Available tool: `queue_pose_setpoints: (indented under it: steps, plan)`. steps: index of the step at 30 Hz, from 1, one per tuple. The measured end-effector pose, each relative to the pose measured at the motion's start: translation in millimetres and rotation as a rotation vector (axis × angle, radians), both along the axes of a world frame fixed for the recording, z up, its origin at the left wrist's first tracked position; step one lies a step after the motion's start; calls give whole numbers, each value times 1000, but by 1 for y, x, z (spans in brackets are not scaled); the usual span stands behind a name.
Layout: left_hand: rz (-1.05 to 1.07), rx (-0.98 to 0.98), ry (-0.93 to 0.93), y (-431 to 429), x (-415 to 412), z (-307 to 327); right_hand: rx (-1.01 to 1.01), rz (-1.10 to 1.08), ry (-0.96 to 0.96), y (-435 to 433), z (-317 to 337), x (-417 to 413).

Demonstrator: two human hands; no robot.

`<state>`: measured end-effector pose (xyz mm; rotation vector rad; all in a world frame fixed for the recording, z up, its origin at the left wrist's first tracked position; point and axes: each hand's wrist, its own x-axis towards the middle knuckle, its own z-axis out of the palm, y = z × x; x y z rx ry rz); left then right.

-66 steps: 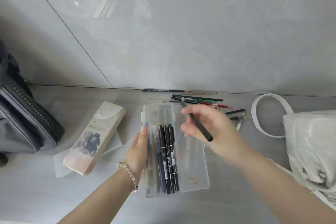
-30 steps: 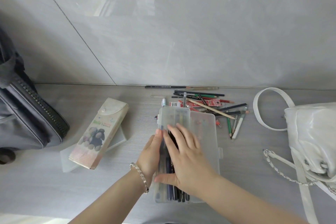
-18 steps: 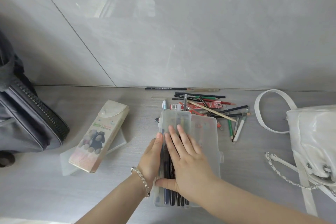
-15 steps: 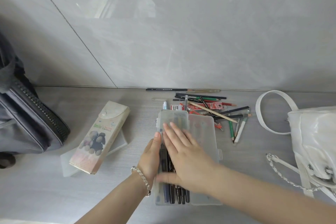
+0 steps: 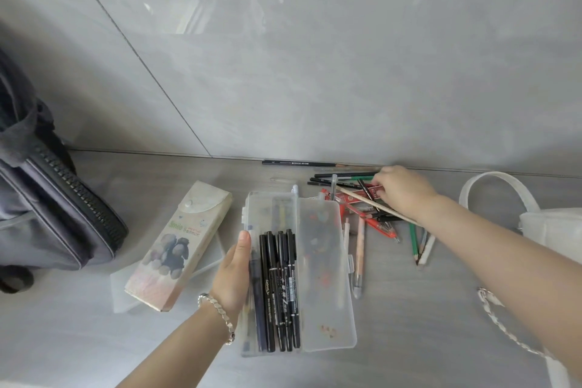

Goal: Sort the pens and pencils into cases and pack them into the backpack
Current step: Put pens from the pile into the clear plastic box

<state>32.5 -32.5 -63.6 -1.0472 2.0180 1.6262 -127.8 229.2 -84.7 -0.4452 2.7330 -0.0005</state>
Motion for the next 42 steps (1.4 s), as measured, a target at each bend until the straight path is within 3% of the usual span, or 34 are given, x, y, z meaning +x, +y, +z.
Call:
queue_pose_setpoints:
  steps: [3, 5, 10, 18, 22, 25, 30, 33, 38, 42]
  plan:
    - [4, -19, 8, 1, 0, 2, 74, 89, 49, 1, -2, 1]
    - [4, -11, 22, 3, -1, 3, -10, 1, 0, 4, -6, 5]
    - [8, 4, 16, 6, 1, 6, -412, -338, -192, 16, 0, 16]
    - [-23, 2, 11, 8, 7, 9, -1010, -632, -403, 13, 99, 49]
    - [-60, 38, 12, 19, 13, 15, -1357, -589, -564, -1, 142, 81]
    - [-113, 100, 8, 25, 14, 17, -1363, -376, -557, -11, 161, 101]
    - [-137, 207, 5, 30, 18, 21, -1327, -270, -29, -34, 174, 118]
    - [-146, 209, 12, 36, 21, 27, -1365, -332, 77, -41, 169, 116]
    - [-234, 172, 37, 42, 30, 21, -1396, -578, -17, -52, 146, 106]
    - [-205, 157, 43, 50, 32, 32, -1293, -540, -201, -69, 123, 120]
